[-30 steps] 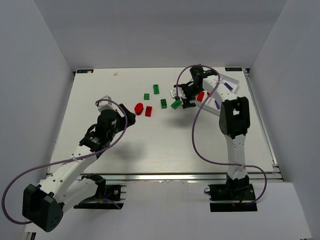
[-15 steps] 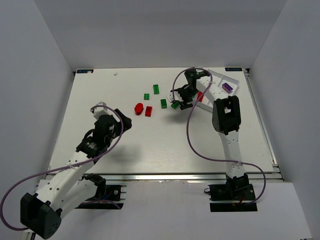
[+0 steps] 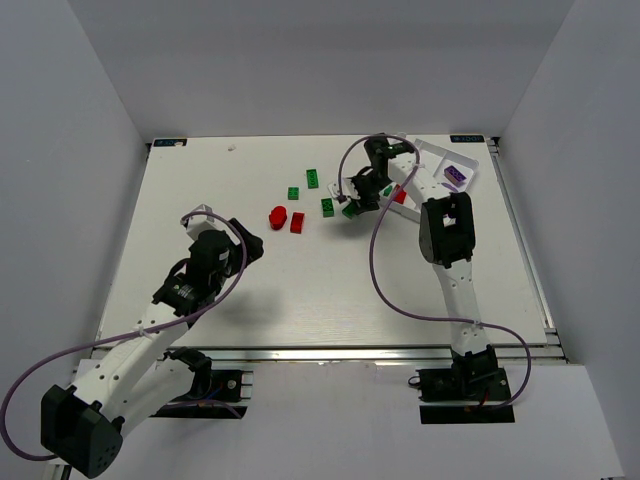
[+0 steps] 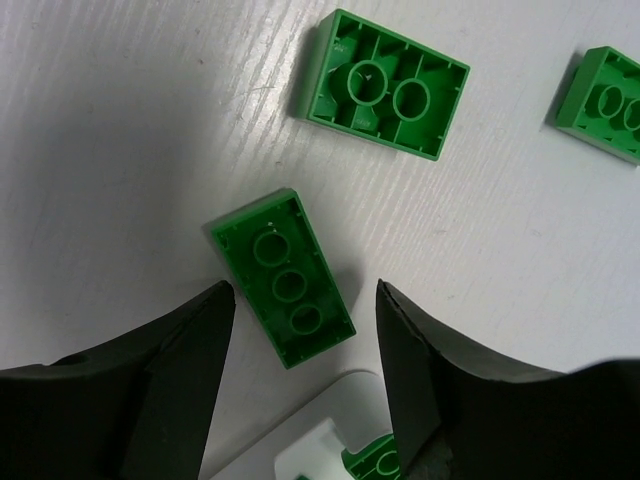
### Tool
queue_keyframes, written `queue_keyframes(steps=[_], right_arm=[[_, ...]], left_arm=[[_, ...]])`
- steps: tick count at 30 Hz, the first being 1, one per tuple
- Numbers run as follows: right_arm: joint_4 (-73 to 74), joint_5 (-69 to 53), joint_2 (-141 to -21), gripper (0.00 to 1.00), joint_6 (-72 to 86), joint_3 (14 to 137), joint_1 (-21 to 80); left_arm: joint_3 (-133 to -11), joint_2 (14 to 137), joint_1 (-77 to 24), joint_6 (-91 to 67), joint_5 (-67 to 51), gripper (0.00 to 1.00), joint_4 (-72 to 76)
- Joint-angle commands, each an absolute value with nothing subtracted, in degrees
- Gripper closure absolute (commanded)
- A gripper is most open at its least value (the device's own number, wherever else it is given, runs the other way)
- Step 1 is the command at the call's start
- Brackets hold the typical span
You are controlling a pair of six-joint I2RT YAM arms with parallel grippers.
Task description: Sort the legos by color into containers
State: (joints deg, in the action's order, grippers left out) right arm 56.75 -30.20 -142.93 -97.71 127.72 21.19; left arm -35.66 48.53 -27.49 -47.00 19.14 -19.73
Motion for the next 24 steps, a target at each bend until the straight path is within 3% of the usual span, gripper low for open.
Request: queue_keyframes(steps=[1, 5, 14, 19, 24], right_arm=[[61.1, -28.8, -145.7, 0.37, -100.4, 128.8, 22.1], [64.8, -28.1, -146.1, 0.50, -102.7, 128.8, 22.5], [71.5, -27.0, -145.4, 0.64, -105.5, 127.0, 22.7], [72.2, -27.9, -141.9, 0.63, -105.5, 121.9, 22.7], [70.3, -27.3, -140.1, 0.54, -102.8, 118.3, 22.8]], left_arm=[[-35.4, 48.3, -27.2, -47.2, 20.2, 0.09, -19.9], [-35.2, 48.4, -27.2, -47.2, 20.2, 0.09, -19.7], [-35.0, 48.5, -27.2, -47.2, 20.2, 0.09, -19.3], [-35.0, 48.4, -27.2, -47.2, 20.1, 0.10, -19.2], [-34.7, 48.3, -27.2, -47.4, 19.9, 0.09, -18.7]])
